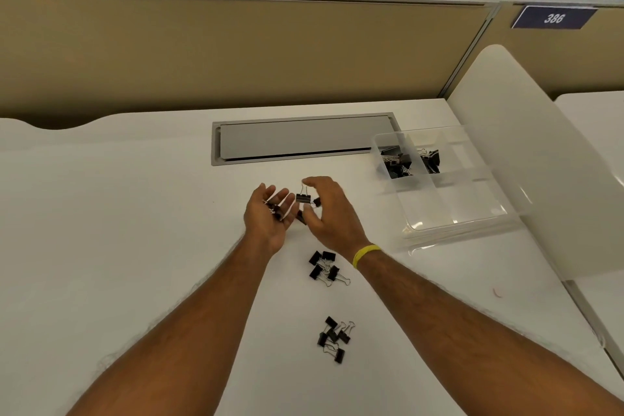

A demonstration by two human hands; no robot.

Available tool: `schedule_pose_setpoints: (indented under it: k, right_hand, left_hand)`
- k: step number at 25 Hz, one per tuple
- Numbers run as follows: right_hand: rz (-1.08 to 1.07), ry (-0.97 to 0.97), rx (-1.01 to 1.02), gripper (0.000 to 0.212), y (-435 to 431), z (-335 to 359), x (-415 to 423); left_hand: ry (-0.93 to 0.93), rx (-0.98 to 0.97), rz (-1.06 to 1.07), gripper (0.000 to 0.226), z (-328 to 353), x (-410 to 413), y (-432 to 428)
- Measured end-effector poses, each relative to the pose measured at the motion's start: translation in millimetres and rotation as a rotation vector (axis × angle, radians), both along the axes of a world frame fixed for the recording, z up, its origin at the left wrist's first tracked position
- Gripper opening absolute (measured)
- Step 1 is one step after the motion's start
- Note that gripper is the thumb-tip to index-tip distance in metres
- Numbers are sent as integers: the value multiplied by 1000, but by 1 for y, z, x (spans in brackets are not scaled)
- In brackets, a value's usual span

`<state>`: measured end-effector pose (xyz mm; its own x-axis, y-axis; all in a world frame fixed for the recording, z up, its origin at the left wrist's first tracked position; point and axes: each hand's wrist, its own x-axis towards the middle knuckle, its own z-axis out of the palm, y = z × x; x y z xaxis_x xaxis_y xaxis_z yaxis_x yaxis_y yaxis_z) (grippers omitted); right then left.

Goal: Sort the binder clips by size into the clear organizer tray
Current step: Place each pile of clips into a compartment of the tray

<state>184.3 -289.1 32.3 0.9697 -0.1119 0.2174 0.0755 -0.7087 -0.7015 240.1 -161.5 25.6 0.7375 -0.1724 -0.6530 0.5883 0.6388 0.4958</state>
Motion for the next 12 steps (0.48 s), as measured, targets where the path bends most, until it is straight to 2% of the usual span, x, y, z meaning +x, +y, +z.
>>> schedule_pose_setpoints:
  k: [2,4,7,9,12]
  right_hand:
    - [-68,170,-68,54,-11,-11,5]
    - [-55,370,-168,74,-15,-24,11]
    - [2,464,-304,93,-8,-37,23]
    - [46,486,-409,89,-2,-42,30]
    - [53,459,-486,66,3,-45,30]
  left_hand:
    - [5,66,23,23,0,1,10]
    - [8,114,28,24,-2,1,17]
    - [5,151,24,25,-4,-1,23]
    - [6,168,16,25,-6,-2,24]
    - [7,186,10,26,-7,-2,27]
